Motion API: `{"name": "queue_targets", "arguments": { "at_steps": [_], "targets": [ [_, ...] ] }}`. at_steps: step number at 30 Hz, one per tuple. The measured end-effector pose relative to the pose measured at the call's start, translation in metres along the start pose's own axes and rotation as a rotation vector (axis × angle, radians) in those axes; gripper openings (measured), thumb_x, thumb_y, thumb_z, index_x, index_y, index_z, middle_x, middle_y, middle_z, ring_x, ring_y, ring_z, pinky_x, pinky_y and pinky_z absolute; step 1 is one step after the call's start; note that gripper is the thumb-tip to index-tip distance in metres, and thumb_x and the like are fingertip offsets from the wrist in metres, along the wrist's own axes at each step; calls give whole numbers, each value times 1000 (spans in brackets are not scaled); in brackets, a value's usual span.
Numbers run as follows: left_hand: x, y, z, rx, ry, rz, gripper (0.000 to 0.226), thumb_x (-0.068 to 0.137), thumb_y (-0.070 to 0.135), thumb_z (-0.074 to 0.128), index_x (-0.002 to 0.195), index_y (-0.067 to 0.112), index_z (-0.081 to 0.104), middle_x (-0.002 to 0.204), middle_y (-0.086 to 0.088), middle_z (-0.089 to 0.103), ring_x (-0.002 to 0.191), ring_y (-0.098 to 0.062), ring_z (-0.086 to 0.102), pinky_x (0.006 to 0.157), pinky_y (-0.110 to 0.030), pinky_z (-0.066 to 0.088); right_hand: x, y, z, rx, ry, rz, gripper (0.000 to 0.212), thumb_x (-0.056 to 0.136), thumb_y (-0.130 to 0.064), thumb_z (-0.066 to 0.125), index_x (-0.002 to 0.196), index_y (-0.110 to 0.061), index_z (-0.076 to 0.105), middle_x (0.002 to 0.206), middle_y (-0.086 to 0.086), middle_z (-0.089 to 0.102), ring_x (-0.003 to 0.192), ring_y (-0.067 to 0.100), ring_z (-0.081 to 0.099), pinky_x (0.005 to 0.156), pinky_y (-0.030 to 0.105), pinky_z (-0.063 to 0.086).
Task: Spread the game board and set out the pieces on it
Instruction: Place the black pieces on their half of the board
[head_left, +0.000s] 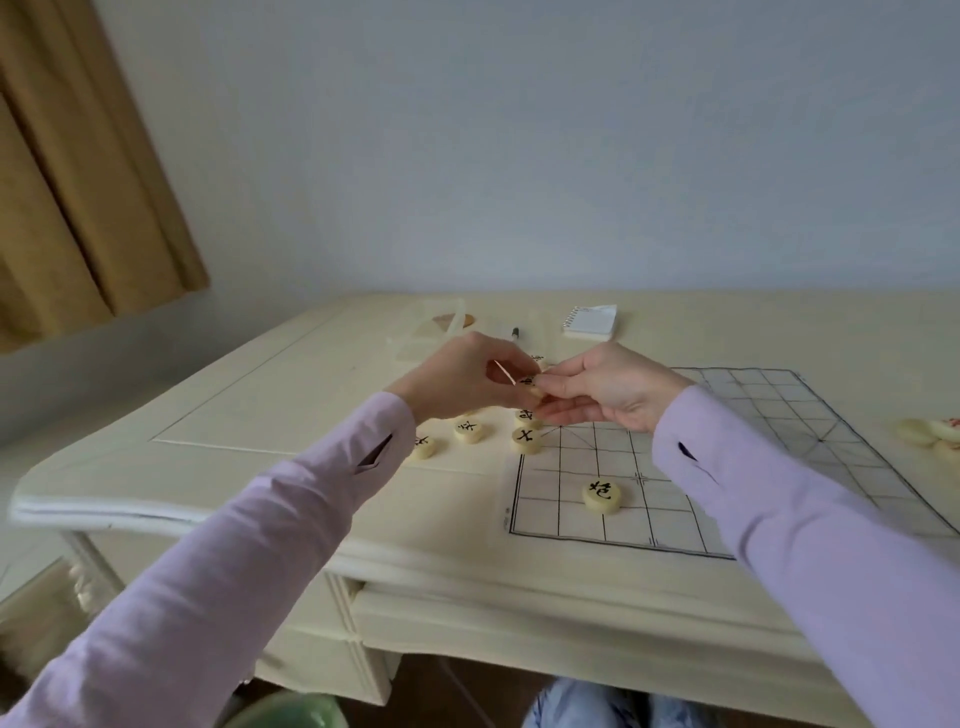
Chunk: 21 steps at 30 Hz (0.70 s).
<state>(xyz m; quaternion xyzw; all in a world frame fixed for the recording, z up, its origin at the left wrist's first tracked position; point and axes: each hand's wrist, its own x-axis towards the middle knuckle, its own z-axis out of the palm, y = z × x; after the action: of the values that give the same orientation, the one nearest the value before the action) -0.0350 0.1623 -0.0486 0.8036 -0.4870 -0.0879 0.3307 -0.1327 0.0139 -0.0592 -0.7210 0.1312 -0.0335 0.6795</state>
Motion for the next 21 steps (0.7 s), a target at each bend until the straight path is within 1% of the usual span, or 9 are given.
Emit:
{"name": "queue_targets", "arguments": {
  "at_steps": [3, 5, 6, 7, 10, 13, 16, 18, 21],
  "targets": [
    [-18, -7, 0, -42, 3, -19, 25, 72, 24, 81, 94, 24, 68, 82, 1, 69, 69, -6, 59, 72, -24, 50, -8, 4, 8, -93, 0, -17, 20, 92, -7, 56, 103, 8, 64, 76, 9, 67, 57, 10, 67, 58, 18, 57],
    [-31, -10, 2, -26, -61, -40, 28, 72, 24, 82, 96, 24, 68, 79, 9, 65, 66, 1, 56, 68, -12, 46, -12, 7, 11, -175, 24, -40, 22, 91, -4, 57, 108, 9, 63, 78, 10, 65, 63, 12, 65, 61, 18, 57],
    [-38, -10, 4, -10, -124, -55, 29, 72, 24, 81, 97, 24, 68, 80, 11, 65, 67, 3, 57, 67, -10, 45, -13, 8, 12, -229, 29, -48, 22, 90, -2, 58, 109, 9, 63, 79, 10, 65, 66, 13, 63, 63, 19, 56],
    [-44, -12, 6, 15, -198, -67, 29, 72, 24, 81, 98, 26, 68, 82, 11, 65, 70, 3, 58, 70, -12, 46, -15, 9, 13, -288, 22, -50, 22, 89, -1, 59, 109, 8, 64, 78, 8, 65, 68, 12, 63, 64, 18, 55],
    [-58, -15, 12, 42, -382, -57, 29, 72, 23, 81, 96, 33, 67, 88, 3, 65, 80, -8, 59, 83, -27, 48, -21, 11, 20, -446, -45, -27, 22, 89, 3, 58, 110, 6, 64, 77, 5, 65, 69, 10, 62, 63, 14, 54],
    [-63, -17, 13, -19, -430, -28, 31, 70, 23, 82, 94, 37, 68, 85, 3, 62, 79, -12, 57, 87, -35, 49, -24, 13, 26, -518, -101, 8, 25, 90, 4, 56, 114, 4, 63, 79, 4, 65, 69, 9, 62, 63, 13, 54],
    [-64, -18, 14, -38, -465, -17, 33, 67, 26, 81, 94, 38, 68, 85, 2, 61, 80, -13, 56, 88, -37, 48, -25, 14, 29, -571, -144, 33, 27, 91, 3, 54, 118, 3, 61, 83, 3, 64, 71, 9, 62, 64, 13, 54],
    [-64, -20, 15, -26, -476, -14, 34, 67, 25, 81, 96, 38, 68, 85, 4, 60, 81, -14, 56, 89, -38, 48, -26, 16, 30, -598, -149, 41, 28, 92, 2, 54, 119, 2, 61, 83, -3, 62, 72, 7, 61, 65, 12, 53],
    [-65, -19, 14, 8, -485, -14, 37, 72, 20, 80, 104, 33, 67, 91, 3, 60, 83, -11, 55, 91, -33, 46, -26, 18, 30, -616, -145, 30, 28, 91, 2, 55, 119, 2, 62, 80, -11, 58, 70, 5, 59, 58, 8, 50]
  ]
}}
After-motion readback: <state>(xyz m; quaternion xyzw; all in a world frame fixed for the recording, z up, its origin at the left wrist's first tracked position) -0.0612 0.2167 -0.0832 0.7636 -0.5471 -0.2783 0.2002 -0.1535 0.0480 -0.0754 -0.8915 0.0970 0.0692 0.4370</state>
